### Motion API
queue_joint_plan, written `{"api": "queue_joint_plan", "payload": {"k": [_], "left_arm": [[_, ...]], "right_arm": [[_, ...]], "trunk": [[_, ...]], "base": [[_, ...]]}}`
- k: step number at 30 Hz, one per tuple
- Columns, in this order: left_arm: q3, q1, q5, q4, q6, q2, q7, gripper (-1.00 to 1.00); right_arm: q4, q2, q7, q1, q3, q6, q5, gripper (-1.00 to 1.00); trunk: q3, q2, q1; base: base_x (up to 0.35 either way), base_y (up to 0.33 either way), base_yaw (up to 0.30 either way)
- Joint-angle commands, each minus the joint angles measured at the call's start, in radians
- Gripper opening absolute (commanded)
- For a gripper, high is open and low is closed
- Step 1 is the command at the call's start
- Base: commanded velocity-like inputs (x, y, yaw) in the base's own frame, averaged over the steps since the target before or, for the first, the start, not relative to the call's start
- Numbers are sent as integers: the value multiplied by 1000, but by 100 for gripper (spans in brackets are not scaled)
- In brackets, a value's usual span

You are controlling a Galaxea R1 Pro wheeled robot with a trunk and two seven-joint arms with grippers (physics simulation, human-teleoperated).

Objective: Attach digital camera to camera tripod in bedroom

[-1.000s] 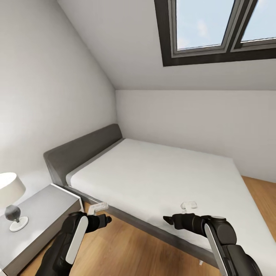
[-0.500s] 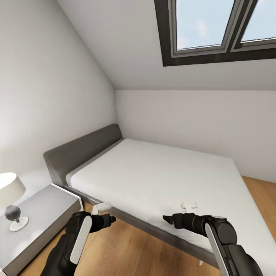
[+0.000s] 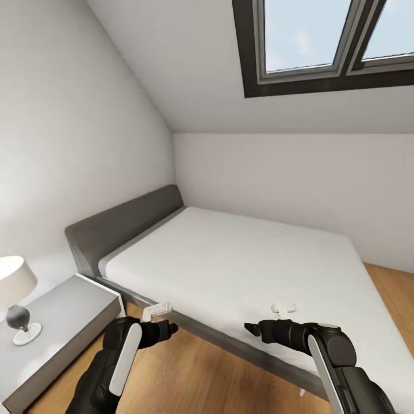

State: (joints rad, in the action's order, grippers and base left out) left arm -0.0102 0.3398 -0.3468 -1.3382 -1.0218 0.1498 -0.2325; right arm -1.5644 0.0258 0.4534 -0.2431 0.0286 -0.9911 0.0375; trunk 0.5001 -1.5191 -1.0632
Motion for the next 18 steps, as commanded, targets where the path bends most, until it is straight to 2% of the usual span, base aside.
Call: {"api": "queue_joint_plan", "payload": {"k": [1, 7, 8, 13, 18], "left_arm": [[-1, 1, -11, -1, -4, 1, -9, 100], [-1, 1, -17, -3, -5, 3, -8, 100], [-2, 1, -35, -5, -6, 3, -9, 100], [-2, 1, -54, -5, -5, 4, -10, 100], [-3, 1, -64, -6, -4, 2, -12, 100]], "right_arm": [[-1, 0, 1, -1, 1, -6, 4, 100], [0, 2, 1, -1, 1, -6, 5, 100], [0, 2, 2, -1, 2, -7, 5, 100], [0, 5, 2, -1, 5, -8, 15, 100], [-2, 11, 3, -1, 50, -36, 52, 100]], "trunk": [[4, -8, -4], [23, -50, -27], [26, -57, -31], [42, -92, -50], [58, -127, -69]], "base": [[0, 0, 0], [0, 0, 0], [0, 0, 0], [0, 0, 0], [0, 0, 0]]}}
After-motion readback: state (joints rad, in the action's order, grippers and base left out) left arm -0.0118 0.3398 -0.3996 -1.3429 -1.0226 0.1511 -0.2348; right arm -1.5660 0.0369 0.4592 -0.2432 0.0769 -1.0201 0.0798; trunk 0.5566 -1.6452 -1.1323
